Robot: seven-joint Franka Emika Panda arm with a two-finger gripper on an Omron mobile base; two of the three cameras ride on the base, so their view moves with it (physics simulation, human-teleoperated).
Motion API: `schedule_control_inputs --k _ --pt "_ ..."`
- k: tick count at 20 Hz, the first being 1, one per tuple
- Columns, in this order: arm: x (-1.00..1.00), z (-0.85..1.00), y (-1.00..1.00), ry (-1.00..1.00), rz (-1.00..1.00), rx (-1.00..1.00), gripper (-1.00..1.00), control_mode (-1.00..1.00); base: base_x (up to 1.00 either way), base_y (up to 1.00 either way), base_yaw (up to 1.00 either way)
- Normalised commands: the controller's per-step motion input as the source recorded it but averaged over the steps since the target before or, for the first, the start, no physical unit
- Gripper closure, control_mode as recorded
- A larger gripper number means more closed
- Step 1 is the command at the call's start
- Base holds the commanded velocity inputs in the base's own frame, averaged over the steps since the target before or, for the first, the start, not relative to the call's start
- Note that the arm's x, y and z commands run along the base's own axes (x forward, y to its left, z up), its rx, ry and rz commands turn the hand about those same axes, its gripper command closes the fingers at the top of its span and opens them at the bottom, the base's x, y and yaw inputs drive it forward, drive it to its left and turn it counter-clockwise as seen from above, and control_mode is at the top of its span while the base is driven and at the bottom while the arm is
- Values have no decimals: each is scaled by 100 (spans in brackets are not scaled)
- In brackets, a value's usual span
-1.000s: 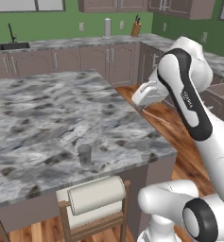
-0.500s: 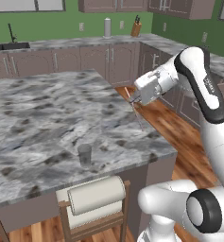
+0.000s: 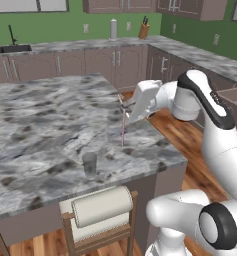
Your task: Take a straw from the drawer in front and place it inside the glass cup on the dining counter.
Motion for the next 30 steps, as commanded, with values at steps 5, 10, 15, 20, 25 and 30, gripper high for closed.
schedule_control_inputs --k 5,10,15,20,25,30 --pt "3 0 48 9 6 10 100 -100 0 0 0" --pt "25 0 20 18 0 0 100 -100 0 0 0" --pt "45 0 2 19 0 0 100 -100 0 0 0" --pt "50 -1 0 7 0 -4 100 -100 0 0 0" --pt "41 -10 0 -1 0 -14 100 -100 0 0 0" --pt "33 -25 0 0 1 -18 100 -100 0 0 0"
